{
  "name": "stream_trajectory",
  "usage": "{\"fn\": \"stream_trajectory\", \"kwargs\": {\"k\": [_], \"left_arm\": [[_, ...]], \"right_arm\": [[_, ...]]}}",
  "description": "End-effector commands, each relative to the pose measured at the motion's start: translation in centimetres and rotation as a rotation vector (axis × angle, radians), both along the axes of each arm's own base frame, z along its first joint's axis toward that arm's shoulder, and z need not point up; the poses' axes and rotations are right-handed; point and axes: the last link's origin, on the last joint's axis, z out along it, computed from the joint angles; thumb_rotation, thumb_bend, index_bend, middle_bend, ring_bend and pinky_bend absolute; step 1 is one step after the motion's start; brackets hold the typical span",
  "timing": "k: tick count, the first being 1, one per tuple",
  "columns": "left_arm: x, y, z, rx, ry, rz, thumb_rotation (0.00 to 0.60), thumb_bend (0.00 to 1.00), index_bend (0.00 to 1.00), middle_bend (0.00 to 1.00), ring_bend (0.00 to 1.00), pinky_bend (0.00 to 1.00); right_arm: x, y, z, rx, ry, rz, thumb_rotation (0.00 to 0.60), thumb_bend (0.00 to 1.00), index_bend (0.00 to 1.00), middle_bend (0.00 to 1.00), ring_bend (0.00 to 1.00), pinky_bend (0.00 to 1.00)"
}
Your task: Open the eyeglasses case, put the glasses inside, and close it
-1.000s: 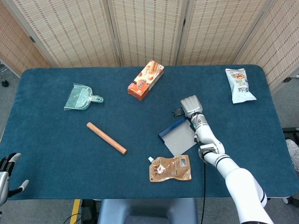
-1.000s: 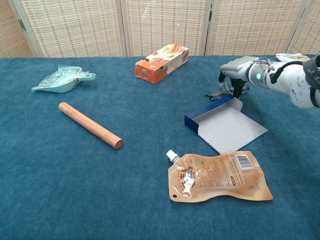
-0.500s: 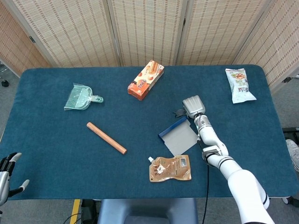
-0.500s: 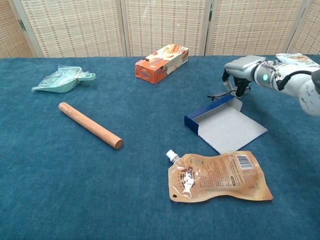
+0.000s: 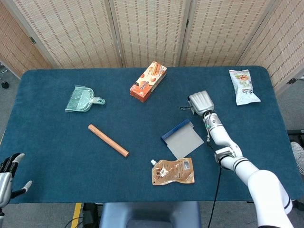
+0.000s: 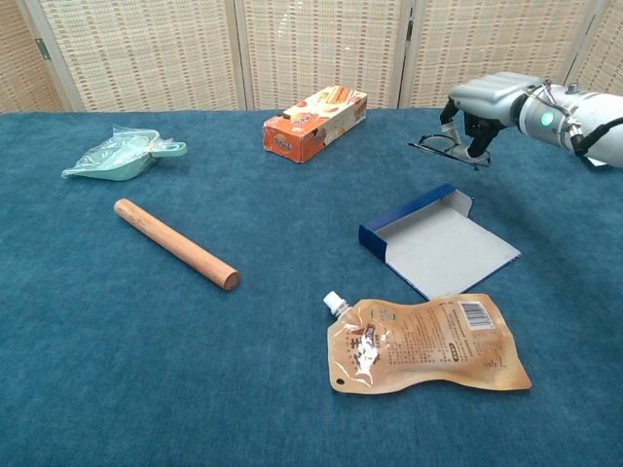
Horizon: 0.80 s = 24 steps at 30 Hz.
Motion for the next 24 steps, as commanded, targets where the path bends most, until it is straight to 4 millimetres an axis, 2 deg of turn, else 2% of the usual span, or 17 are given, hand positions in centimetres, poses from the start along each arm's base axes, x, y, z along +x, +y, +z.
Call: {"fn": "stream_trajectory", "kwargs": {"k": [1,5,9,17,20,24], "left_arm": [[0.1,0.1,0.0,-0.001,0.000,-0.004,0.600,0.24,0.16,0.16,0.16,0.29],[0.3,0.2,0.0,0.001,0.000,-0.011,0.600,0.24,0.16,0.16,0.16,0.29],[0.3,0.2,-0.1,0.000,-0.004,-0.012,0.600,0.24,0.16,0.16,0.16,0.29],[0.2,0.1,-0.1,-0.001,-0.008,-0.013,0.600,0.24,0.16,0.16,0.16,0.29],[0.1,0.1,-0.3,-0.007,-0.013,-0.012,0.600,0.24,0.16,0.16,0.16,0.29],[0.1,0.1,-0.3,-0.009,-0.015,-0.013,0.600,0.24,0.16,0.16,0.16,0.29]], "right_arm": [[0.7,1.3,2.3,-0.008,-0.030,0.093,0.600,0.60,0.69,1.00,1.00,1.00],[1.7,3.6,3.6,0.025,-0.046,0.168,0.600,0.60,0.69,1.00,1.00,1.00],[2.3,6.3,3.9,0.072,-0.054,0.200,0.600,0.60,0.70,1.00,1.00,1.00],[2.1,10.6,2.8,0.143,-0.031,0.224,0.600,0.60,0.70,1.00,1.00,1.00],[1.7,11.6,1.9,0.170,-0.008,0.220,0.600,0.60,0.70,1.00,1.00,1.00],[1.2,12.1,1.0,0.182,0.017,0.213,0.600,0.60,0.70,1.00,1.00,1.00]]}}
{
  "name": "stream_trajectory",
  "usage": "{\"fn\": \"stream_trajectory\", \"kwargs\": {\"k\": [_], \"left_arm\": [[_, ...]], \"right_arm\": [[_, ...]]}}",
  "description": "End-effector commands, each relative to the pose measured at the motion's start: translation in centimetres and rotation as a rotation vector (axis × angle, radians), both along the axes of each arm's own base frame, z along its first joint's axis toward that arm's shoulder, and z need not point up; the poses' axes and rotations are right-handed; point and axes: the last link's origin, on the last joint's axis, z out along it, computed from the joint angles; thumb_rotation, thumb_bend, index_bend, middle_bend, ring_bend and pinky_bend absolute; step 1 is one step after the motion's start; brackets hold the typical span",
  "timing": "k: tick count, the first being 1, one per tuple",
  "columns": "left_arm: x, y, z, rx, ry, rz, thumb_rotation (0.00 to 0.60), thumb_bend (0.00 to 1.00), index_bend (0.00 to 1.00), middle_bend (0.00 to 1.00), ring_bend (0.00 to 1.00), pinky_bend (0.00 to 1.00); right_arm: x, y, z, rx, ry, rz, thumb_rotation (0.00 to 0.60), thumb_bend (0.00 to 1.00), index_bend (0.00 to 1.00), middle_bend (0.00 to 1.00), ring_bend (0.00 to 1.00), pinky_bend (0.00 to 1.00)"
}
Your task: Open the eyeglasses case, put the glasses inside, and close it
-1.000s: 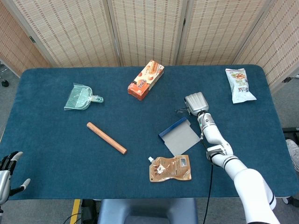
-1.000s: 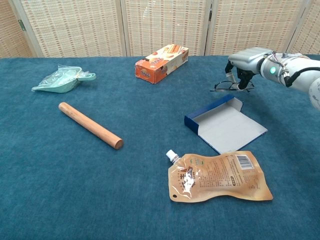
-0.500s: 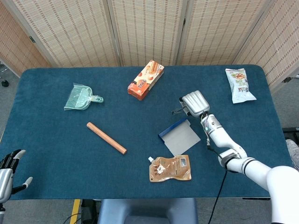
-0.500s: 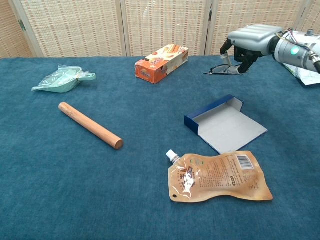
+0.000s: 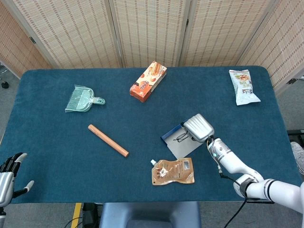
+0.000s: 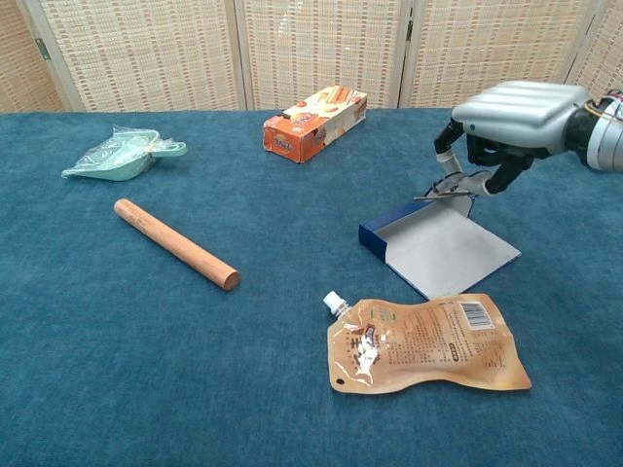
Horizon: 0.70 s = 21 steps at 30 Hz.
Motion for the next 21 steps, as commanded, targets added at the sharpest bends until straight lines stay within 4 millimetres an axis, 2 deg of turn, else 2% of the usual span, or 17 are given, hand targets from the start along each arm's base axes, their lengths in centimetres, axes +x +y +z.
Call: {"fn": "stream_trajectory", "kwargs": {"k": [1,13,15,17,21], "left_arm": [[-0.1,0.0,0.0,0.002,-0.001,0.001,0.600,0.24,0.16,0.16,0.16,0.29],[-0.2,0.2,-0.3,-0.011,-0.008,0.001,0.600,0.24,0.16,0.16,0.16,0.29],[-0.3,0.2,-0.3,-0.011,-0.009,0.002,0.600,0.24,0.16,0.16,0.16,0.29],[-0.4,0.1,-0.3,-0.015,-0.008,0.008,0.600,0.24,0.16,0.16,0.16,0.29],[-0.5,0.0,-0.4,-0.018,-0.011,0.017,0.600,0.24,0.16,0.16,0.16,0.29]], "right_arm": [[-0.6,0.4,-0.7,0.007,0.020,-0.008,0.600,0.60,0.70,1.00,1.00,1.00],[-1.8,0.8,-4.1,0.006,0.016,-0.042,0.600,0.59,0.68,1.00,1.00,1.00],[-1.9,0.8,-4.4,-0.008,0.002,-0.034,0.600,0.59,0.63,1.00,1.00,1.00],[-2.0,0.8,-4.6,-0.012,-0.010,-0.037,0.600,0.57,0.50,1.00,1.00,1.00],[-2.3,1.1,-4.7,-0.016,-0.025,-0.033,0.600,0.49,0.31,1.00,1.00,1.00]]}}
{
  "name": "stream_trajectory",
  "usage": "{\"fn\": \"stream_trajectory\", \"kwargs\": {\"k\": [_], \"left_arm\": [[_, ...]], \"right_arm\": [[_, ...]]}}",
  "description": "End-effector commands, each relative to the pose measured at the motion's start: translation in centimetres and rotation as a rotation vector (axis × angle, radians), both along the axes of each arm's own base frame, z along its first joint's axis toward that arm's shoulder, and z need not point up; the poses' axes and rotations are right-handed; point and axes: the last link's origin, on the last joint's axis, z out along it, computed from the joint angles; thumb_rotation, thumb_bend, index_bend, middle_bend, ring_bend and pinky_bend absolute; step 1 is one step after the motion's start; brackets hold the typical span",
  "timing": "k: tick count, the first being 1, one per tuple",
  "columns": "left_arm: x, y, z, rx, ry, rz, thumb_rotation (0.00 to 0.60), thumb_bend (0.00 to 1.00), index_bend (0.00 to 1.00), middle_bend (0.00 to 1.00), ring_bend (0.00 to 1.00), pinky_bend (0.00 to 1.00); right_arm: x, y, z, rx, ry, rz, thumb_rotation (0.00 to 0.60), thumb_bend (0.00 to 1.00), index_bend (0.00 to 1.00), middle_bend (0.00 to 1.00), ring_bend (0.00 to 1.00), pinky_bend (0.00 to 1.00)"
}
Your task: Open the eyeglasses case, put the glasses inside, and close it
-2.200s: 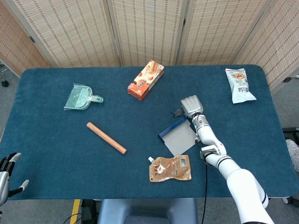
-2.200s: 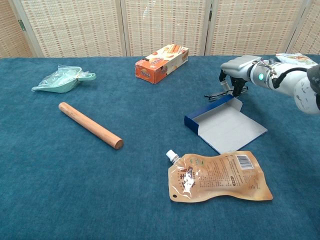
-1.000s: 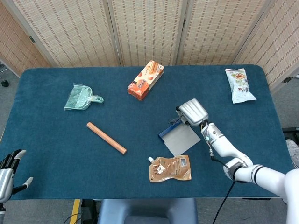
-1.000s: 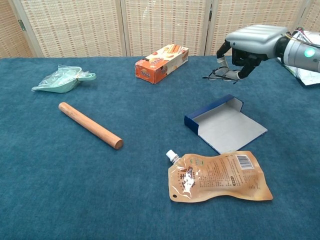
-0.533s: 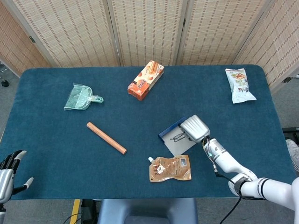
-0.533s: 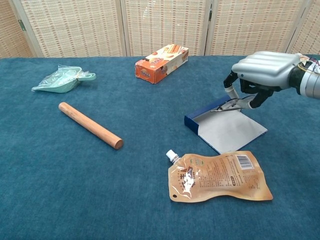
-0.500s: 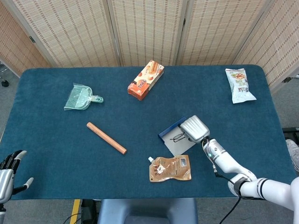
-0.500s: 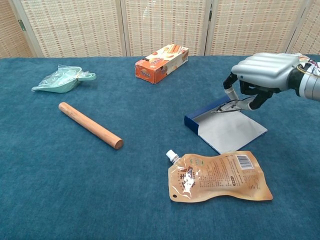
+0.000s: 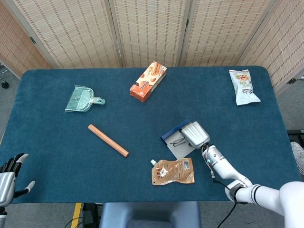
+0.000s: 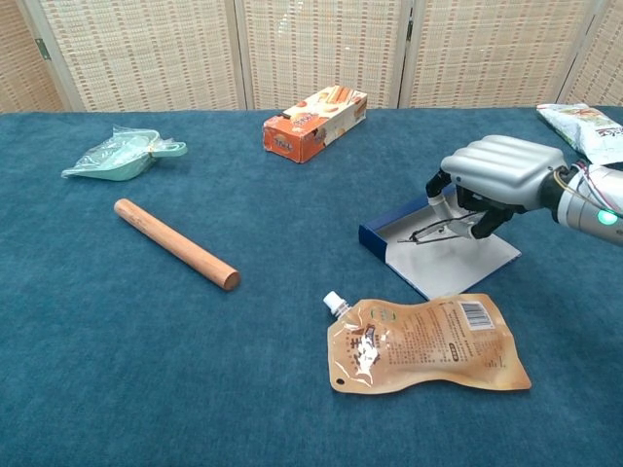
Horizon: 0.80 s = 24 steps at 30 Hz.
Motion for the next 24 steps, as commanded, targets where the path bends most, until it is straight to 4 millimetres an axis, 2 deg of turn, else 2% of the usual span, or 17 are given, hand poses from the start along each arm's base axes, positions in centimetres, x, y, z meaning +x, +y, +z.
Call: {"fn": "stream_trajectory", "kwargs": {"k": [1,3,8,19,24], "left_arm": [[0.0,0.0,0.0,-0.001,0.000,0.001,0.600,0.24,0.16,0.16,0.16,0.29],[0.0,0.0,-0.1,-0.003,-0.001,0.000,0.600,0.24,0.16,0.16,0.16,0.29],[0.1,0.1,-0.2,-0.005,-0.002,-0.003,0.600,0.24,0.16,0.16,0.16,0.29],[0.0,0.0,-0.2,-0.008,-0.002,0.000,0.600,0.24,0.16,0.16,0.16,0.29],[0.1,0.1,-0.3,-0.016,-0.003,-0.002,0.600,0.24,0.16,0.16,0.16,0.29]], "right_arm": [[-0.2,0.2,0.0,-0.004,-0.010,0.003,0.600,0.48,0.28,1.00,1.00,1.00],[-0.3,0.2,0.2,-0.012,-0.016,0.005,0.600,0.45,0.21,1.00,1.00,1.00],[-0.4,0.5,0.9,-0.024,-0.038,0.007,0.600,0.38,0.14,0.99,1.00,1.00],[-1.4,2.3,1.2,0.011,-0.023,0.003,0.600,0.31,0.09,0.98,1.00,1.00],[-1.0,2.1,0.4,0.005,-0.013,0.008,0.600,0.20,0.04,0.98,1.00,1.00]]}}
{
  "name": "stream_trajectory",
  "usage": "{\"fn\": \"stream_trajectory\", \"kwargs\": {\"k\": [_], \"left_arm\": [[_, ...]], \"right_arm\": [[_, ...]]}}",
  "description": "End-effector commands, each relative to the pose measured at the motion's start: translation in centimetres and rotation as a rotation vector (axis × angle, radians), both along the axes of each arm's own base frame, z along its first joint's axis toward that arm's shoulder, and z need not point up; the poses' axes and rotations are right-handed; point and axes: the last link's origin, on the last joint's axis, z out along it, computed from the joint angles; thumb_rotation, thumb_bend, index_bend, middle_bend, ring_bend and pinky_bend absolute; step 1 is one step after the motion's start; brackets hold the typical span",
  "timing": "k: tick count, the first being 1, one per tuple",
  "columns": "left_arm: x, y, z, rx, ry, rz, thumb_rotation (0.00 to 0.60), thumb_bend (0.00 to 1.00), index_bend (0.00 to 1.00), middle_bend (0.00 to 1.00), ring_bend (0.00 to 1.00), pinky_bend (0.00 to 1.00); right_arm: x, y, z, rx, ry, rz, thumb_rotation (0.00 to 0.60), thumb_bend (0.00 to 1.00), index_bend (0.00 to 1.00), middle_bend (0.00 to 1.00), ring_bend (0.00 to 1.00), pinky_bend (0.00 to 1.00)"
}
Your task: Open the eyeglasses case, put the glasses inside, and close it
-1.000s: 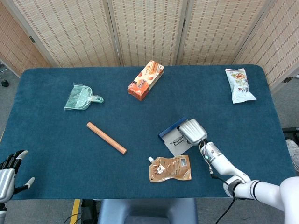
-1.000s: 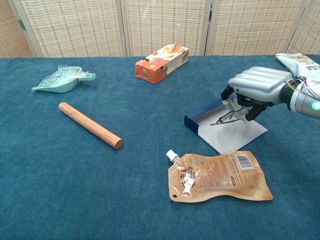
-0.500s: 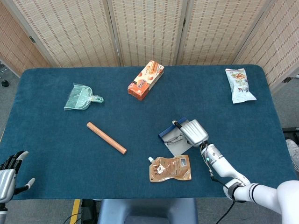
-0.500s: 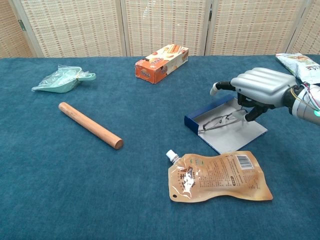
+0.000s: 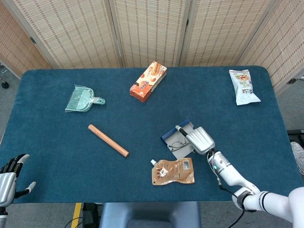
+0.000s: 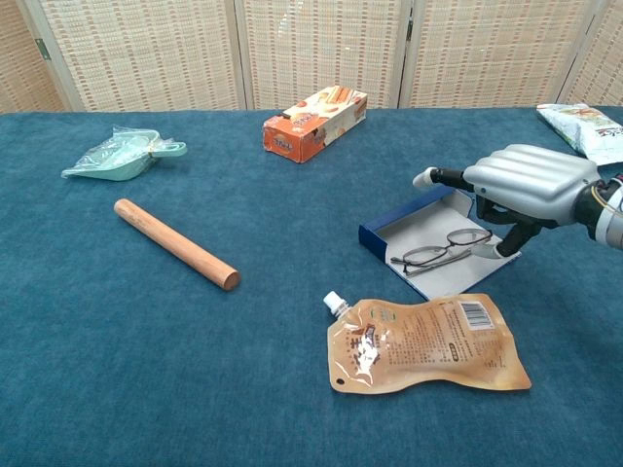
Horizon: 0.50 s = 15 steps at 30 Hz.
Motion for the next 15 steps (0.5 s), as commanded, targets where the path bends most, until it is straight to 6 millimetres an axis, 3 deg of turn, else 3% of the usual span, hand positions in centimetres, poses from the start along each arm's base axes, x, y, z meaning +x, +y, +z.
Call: {"fn": "stream_trajectory", "kwargs": {"k": [1,15], "left_arm": [[0.1,0.1,-0.1,-0.002,-0.002,-0.006,0.600,0.24,0.16,0.16,0.16,0.29],[-0.1,-0.2,0.3,0.010,-0.001,0.003,0.600,0.24,0.16,0.16,0.16,0.29]], "right_arm": [[0.5,-0.4,-0.6,-0.008,0.005,0.004,0.600,0.19,0.04,0.98,1.00,1.00],[3.8,-2.8,-4.0,-0.022,0.011,0.012,0.600,0.19,0.02,0.98,1.00,1.00]]}}
